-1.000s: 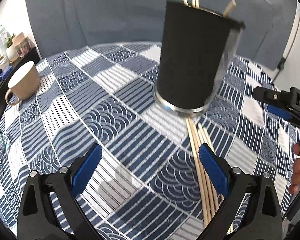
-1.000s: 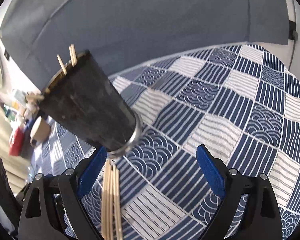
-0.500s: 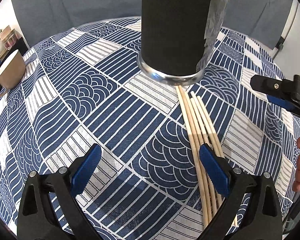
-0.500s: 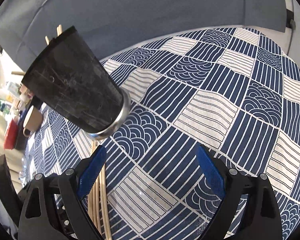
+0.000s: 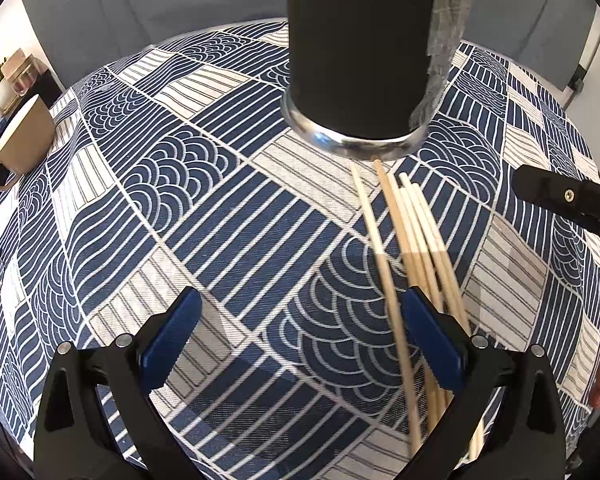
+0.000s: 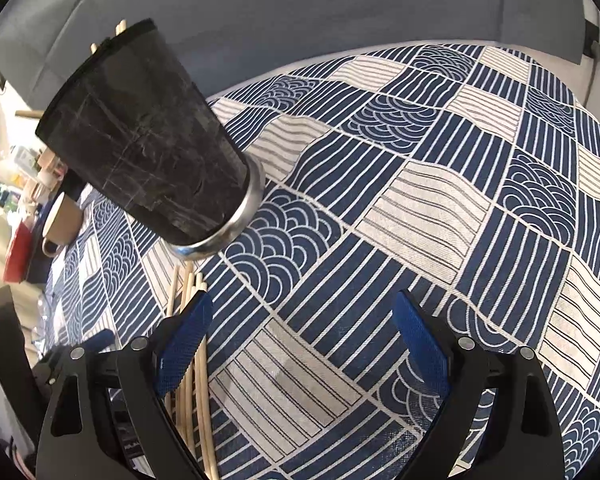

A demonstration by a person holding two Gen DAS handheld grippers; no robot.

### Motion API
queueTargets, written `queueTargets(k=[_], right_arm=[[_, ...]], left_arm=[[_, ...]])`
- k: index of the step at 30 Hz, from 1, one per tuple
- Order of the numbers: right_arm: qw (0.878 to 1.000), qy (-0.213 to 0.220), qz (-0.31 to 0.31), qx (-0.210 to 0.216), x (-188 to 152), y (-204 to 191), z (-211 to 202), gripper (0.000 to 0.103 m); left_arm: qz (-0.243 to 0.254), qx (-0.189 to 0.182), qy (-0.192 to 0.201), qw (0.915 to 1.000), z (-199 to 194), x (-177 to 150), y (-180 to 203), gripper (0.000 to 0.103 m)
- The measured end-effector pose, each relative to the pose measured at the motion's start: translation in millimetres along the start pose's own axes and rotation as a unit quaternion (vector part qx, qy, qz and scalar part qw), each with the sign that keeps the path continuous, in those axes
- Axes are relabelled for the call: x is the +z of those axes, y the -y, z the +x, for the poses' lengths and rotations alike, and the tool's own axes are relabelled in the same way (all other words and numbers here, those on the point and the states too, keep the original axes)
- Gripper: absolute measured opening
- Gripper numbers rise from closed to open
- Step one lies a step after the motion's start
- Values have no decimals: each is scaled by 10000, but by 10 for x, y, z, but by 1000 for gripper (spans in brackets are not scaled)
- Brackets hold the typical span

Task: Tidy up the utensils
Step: 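Lower both open grippers toward the wooden sticks beside the black holder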

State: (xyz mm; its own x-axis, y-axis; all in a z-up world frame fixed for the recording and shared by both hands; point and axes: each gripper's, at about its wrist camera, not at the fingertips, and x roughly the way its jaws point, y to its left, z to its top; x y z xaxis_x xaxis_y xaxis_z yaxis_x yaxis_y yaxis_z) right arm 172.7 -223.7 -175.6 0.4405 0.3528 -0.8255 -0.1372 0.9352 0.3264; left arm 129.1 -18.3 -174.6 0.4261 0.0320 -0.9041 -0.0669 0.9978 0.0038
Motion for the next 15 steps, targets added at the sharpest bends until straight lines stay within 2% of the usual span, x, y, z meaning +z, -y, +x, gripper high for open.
queueTargets(k=[7,15], right_arm=[[9992,-227,-332,-7,-70,-145,123,87],[9929,-305,-1081,-378,-188,-404,239,88]], left_arm=[[60,-33,28,10000,-36,-84,-156,99],[-23,16,107,9999,-57,-151,-249,99]])
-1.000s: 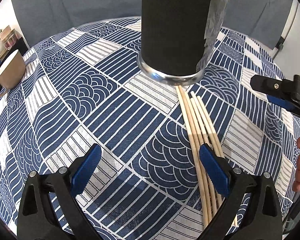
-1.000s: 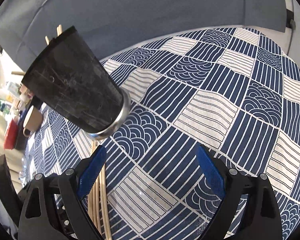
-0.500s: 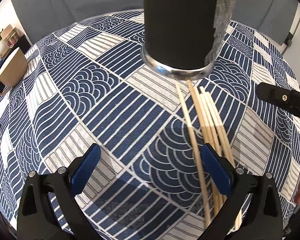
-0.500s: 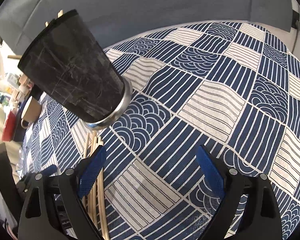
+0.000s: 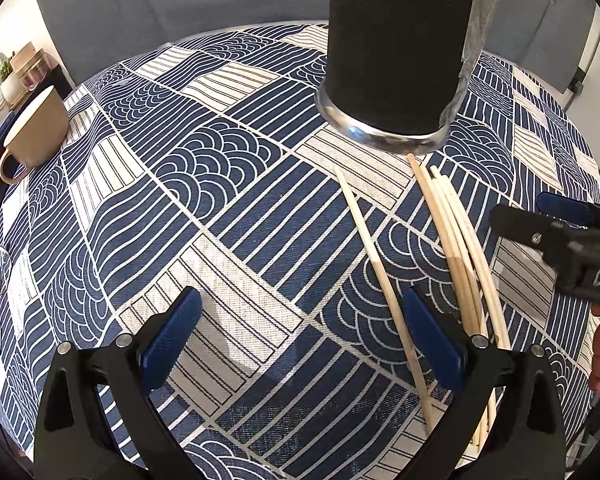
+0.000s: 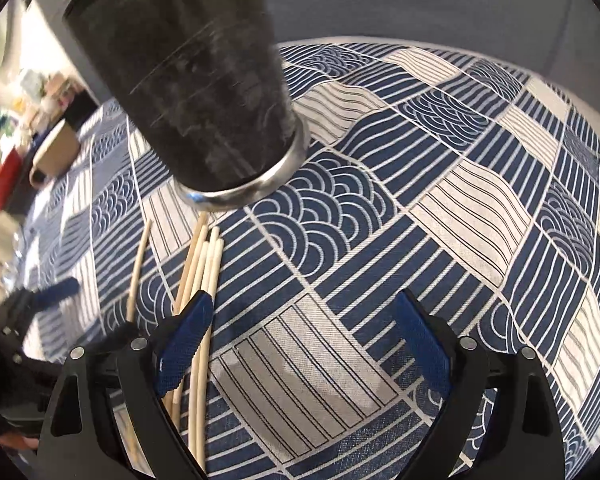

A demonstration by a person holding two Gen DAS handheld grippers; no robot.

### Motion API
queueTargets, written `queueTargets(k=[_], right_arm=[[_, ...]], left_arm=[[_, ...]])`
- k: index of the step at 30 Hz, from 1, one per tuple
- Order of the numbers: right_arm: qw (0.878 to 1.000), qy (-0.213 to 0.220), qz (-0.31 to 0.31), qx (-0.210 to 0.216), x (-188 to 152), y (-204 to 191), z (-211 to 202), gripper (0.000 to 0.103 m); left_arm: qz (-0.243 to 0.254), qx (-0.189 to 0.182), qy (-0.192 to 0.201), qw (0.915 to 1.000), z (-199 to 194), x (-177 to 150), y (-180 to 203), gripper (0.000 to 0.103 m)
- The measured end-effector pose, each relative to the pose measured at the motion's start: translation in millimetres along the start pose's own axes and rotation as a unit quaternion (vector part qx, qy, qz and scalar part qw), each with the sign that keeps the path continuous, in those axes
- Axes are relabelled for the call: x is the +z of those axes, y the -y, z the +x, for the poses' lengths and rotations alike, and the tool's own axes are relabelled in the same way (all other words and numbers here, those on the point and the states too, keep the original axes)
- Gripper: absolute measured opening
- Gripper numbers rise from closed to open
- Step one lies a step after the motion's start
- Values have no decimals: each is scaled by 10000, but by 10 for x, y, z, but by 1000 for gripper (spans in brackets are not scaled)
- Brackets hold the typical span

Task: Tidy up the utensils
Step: 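Lower both open grippers toward the wooden sticks beside the black holder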

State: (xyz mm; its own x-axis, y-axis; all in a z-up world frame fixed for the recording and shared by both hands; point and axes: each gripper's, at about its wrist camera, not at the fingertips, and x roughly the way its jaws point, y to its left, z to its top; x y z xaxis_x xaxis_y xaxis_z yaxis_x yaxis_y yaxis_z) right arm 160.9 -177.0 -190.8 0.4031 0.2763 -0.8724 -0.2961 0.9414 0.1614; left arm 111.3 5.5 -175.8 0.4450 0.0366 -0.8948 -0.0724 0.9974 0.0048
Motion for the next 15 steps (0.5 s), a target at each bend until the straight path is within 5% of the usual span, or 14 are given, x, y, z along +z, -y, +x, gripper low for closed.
queueTargets(k=[15], right_arm=[[9989,-68,-386,-262,-12,-196,64,93]], left_arm=[[-10,3,69,10000,-15,-33,-82,99]])
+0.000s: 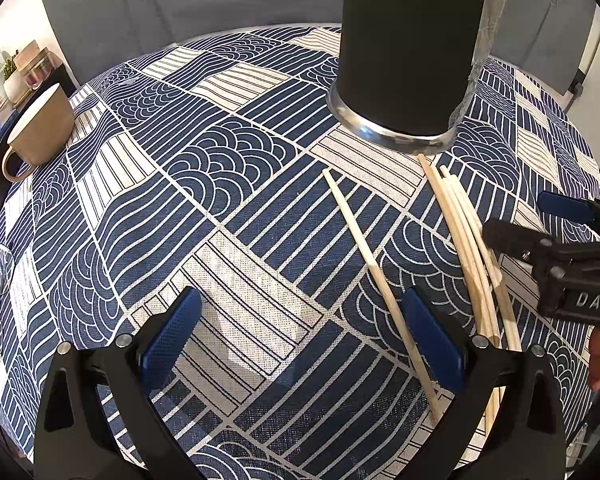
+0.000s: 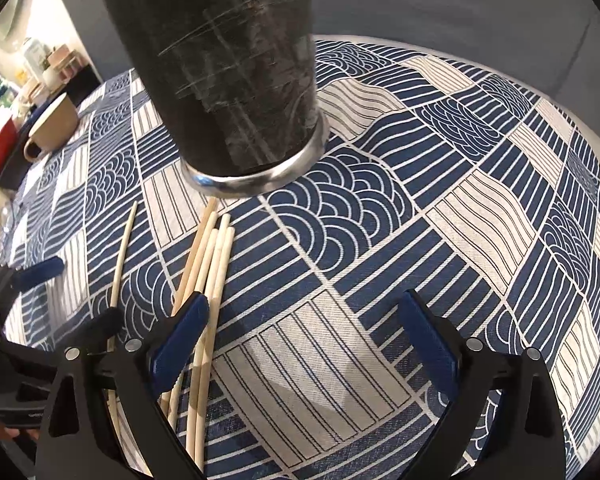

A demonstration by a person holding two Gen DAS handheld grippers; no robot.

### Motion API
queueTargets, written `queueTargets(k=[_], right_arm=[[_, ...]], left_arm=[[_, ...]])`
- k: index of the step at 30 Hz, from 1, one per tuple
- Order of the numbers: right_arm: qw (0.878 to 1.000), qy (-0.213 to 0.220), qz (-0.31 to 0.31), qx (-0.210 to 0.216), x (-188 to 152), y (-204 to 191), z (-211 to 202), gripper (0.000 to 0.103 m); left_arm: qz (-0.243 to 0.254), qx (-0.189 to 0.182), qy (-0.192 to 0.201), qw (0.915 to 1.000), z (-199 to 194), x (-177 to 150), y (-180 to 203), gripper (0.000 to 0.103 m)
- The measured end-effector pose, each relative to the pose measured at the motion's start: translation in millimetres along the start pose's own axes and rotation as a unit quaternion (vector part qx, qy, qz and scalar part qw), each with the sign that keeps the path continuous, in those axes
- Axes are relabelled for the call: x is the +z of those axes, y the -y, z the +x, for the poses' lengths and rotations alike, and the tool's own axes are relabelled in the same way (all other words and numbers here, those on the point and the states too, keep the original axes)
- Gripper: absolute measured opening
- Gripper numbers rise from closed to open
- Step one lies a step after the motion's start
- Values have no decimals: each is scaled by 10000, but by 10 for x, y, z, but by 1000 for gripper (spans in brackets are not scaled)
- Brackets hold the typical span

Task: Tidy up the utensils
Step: 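Lower both open grippers toward the wooden sticks beside the black holder, then close both grippers together on one wooden stick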

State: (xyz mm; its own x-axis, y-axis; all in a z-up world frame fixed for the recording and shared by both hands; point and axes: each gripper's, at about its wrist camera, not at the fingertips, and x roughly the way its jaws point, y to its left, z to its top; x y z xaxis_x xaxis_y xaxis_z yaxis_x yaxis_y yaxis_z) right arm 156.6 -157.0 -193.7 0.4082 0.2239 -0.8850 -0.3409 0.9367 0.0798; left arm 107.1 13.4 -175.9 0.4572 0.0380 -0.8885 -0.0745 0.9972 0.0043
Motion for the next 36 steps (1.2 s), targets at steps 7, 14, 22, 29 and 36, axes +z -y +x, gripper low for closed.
queueTargets(k=[7,14,22,29,36], right_arm=[[10000,-1,59,-43,7,-9,2,95],[9998,64,114,-123,-39,54,-21,95],[9989,-170,148,-411,-55,0,-14,95],[9988,-376,-76,-302,-119,141,-70,78],[9984,-313,340,-320,-192,589,-276,5]], left_arm=[[19,-11,3,10000,3,1,-7,99],[28,-17,40,10000,4,-7,-6,99],[-4,-1,47,10000,-6,-18,-10,99],[29,-26,-121,9999,-24,-38,-122,95],[-126,-11,-35,9999,-148,-71,-388,42]])
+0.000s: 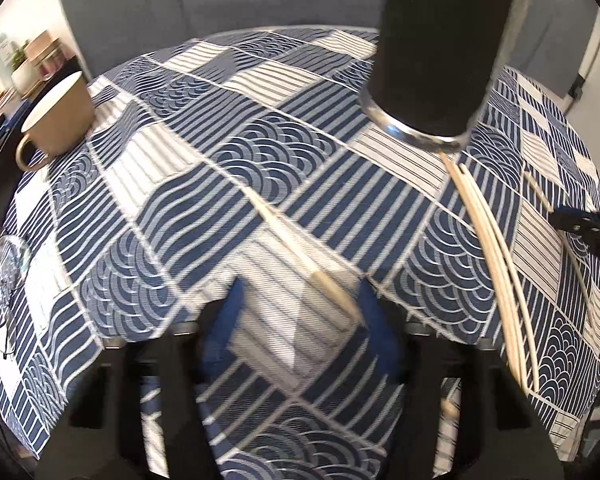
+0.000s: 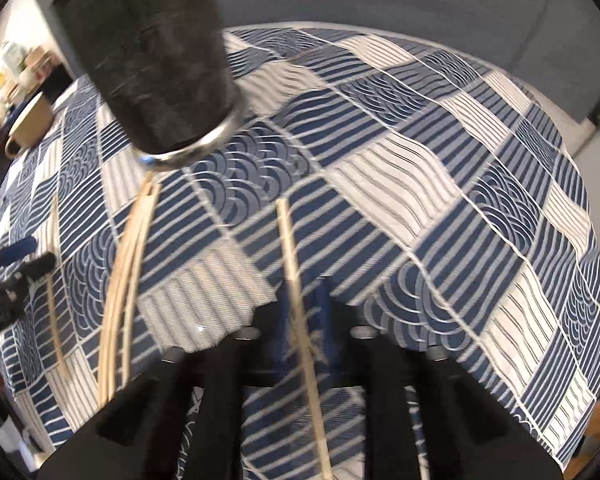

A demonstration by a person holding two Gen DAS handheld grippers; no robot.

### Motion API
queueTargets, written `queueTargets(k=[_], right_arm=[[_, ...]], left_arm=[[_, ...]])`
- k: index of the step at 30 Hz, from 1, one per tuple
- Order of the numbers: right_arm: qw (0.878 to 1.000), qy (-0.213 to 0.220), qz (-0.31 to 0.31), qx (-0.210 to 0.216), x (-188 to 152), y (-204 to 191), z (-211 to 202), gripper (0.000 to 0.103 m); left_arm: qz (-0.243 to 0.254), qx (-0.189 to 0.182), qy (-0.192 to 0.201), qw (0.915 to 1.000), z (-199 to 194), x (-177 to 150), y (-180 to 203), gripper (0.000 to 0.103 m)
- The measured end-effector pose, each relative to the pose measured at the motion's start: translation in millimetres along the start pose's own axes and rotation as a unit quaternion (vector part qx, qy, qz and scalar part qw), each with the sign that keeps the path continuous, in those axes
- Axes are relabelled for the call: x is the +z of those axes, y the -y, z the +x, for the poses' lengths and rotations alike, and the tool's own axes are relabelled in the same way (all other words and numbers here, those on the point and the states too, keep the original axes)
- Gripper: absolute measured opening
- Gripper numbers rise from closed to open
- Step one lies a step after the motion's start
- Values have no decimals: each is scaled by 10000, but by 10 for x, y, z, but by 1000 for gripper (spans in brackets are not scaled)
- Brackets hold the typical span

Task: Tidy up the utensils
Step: 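Close both grippers together on one wooden stick, then lift the stick with both grippers and carry it over the holder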

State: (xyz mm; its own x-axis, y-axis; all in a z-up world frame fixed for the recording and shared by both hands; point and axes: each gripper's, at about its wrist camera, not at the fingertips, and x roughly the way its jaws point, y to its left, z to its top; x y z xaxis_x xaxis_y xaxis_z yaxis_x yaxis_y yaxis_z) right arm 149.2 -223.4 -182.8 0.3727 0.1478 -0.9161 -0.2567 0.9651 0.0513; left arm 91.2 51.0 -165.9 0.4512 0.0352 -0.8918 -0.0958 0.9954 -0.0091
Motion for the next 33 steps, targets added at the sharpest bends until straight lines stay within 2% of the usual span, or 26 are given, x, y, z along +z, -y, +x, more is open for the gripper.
queueTargets(k=[2,5,11,14,21,33], right_arm=[[9996,-75,190,213,10,125,-7,4],[9990,-153,316,278,12,200,-12,4],[9959,-239,746,444,-53,404,-30,4],[9936,-243,992,480,-83,549,-60,4],[9900,-48,1348,406,38,902,-223,4],[9840,760,1574,337,688,1140,-770,4]], left_arm=[[-103,-26,-26,9999,-13,-5,-121,16],[-443,-319,-131,9984,-9,-8,-353,5],[-1118,-678,-254,9911,-5,-42,-617,5],[-1285,-604,-276,9895,-27,-43,-712,5],[-1771,-636,169,9820,-232,114,-1061,5],[-1785,-483,929,9784,-718,841,-1341,5]])
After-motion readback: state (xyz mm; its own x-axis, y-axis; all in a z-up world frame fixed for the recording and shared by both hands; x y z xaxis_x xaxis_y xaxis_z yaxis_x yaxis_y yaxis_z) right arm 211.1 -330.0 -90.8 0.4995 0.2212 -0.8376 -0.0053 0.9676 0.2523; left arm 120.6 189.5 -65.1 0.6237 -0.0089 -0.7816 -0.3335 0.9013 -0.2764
